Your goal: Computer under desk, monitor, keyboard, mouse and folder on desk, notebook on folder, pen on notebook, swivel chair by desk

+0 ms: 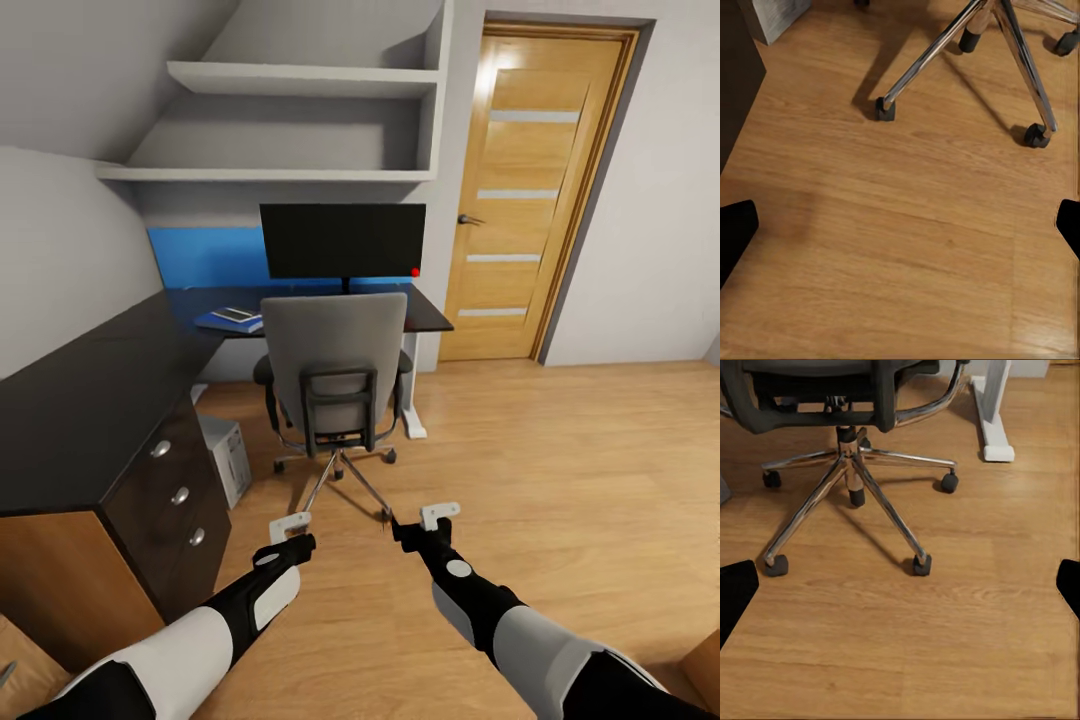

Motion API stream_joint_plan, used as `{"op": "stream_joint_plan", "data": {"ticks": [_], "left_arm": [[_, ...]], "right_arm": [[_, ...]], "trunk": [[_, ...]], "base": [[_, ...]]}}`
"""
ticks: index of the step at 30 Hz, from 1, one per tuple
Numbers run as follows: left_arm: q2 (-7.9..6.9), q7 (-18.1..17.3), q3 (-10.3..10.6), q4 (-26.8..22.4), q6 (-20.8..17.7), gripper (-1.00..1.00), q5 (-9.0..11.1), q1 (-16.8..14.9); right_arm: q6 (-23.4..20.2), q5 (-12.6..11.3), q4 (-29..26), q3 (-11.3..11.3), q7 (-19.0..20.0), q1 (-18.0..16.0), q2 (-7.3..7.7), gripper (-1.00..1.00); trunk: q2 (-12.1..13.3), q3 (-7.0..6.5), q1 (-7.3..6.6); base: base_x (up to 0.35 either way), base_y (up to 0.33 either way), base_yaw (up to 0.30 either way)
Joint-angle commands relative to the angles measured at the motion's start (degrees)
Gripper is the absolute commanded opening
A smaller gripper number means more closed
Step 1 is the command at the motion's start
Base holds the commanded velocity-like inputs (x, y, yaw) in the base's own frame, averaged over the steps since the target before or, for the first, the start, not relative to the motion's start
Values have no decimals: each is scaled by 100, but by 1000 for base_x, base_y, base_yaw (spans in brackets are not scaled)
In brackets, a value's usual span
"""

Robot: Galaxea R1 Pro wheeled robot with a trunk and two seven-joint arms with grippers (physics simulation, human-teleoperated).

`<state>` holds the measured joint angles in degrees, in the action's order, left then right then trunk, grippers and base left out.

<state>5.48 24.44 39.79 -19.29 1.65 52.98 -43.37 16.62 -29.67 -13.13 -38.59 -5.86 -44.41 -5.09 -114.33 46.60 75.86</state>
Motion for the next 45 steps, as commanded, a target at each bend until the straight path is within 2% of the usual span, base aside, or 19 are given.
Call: {"op": "stream_joint_plan", "data": {"ticks": [1, 3, 4, 5, 8, 11, 14, 18, 22, 23, 25, 31, 32, 35, 36, 38, 42, 45], "left_arm": [[155, 59, 46, 106, 10, 100, 71, -9], [159, 56, 43, 173, 17, 100, 70, -12], [157, 60, 48, 221, 261, 100, 53, 99], [173, 62, 109, 217, 691, 100, 48, 221], [178, 61, 175, 204, 882, 100, 44, 274], [181, 61, 226, 194, 985, 100, 38, 315], [175, 61, 247, 183, 1030, 100, 25, 436], [174, 61, 254, 157, 1209, 100, -20, 600], [175, 61, 258, 141, 1503, 100, -37, 713], [178, 61, 263, 138, 1582, 100, -40, 860], [179, 64, 264, 137, 1601, 100, -40, 949], [177, 65, 353, 140, 1641, 100, -44, 1257], [172, 63, 436, 157, 1647, 100, -43, 1366], [153, 67, 620, 188, 1652, 100, -40, 1560], [81, 52, 730, 312, 1653, 100, -31, 1680], [19, 32, 788, 614, 1658, 100, -27, 1738], [3, 33, 831, 1092, 1661, 100, -25, 1842], [11, 18, 843, 1335, 1657, 100, -24, 2081]], "right_arm": [[475, -584, 84, -46, -144, 19, 64, 100], [711, -625, 305, -50, -151, 35, 67, 100], [2233, -958, 991, -63, -161, 305, 39, 100], [2598, -1096, 1057, -78, -161, 484, 15, 100], [2772, -1135, 1074, -73, -161, 589, 7, 100], [3155, -1155, 1092, -63, -161, 713, 9, 100], [3837, -1161, 1103, -50, -182, 894, 37, 100], [4289, -1157, 1107, -46, -265, 1187, 60, 100], [4338, -1156, 1131, -49, -306, 1544, 101, 100], [4338, -1156, 1175, -48, -318, 1823, 132, 100], [4338, -1157, 1210, -46, -322, 1927, 162, 100], [4338, -1165, 1398, -55, -315, 2151, 471, 100], [4338, -1167, 1421, -58, -315, 2198, 564, 100], [4338, -1165, 1437, -62, -322, 2234, 632, 100], [4246, -1165, 1442, -70, -320, 2244, 643, 100], [3899, -1164, 1446, -80, -317, 2249, 633, 100], [3177, -1164, 1449, -87, -312, 2251, 619, 100], [2248, -1164, 1448, -87, -311, 2252, 622, 100]], "trunk": [[39, -13, -23], [119, -49, -67], [160, -67, -89], [200, -85, -111], [320, -139, -177], [440, -193, -243], [561, -247, -309], [721, -318, -397], [881, -390, -485], [922, -408, -507], [1002, -444, -550], [1242, -552, -682], [1282, -570, -704], [1403, -624, -770], [1443, -641, -792], [1523, -677, -836], [1684, -749, -924], [1804, -803, -990]], "base": [[0, 0, 0], [0, 0, 0], [0, 0, 0], [0, 0, 0], [0, 0, 0], [0, 0, 0], [0, 0, 0], [0, 0, 0], [0, 0, 0], [0, 0, 0], [0, 0, 0], [0, 0, 0], [0, 0, 0], [0, 0, 0], [0, 0, 0], [0, 0, 0], [0, 0, 0], [0, 0, 0]]}}
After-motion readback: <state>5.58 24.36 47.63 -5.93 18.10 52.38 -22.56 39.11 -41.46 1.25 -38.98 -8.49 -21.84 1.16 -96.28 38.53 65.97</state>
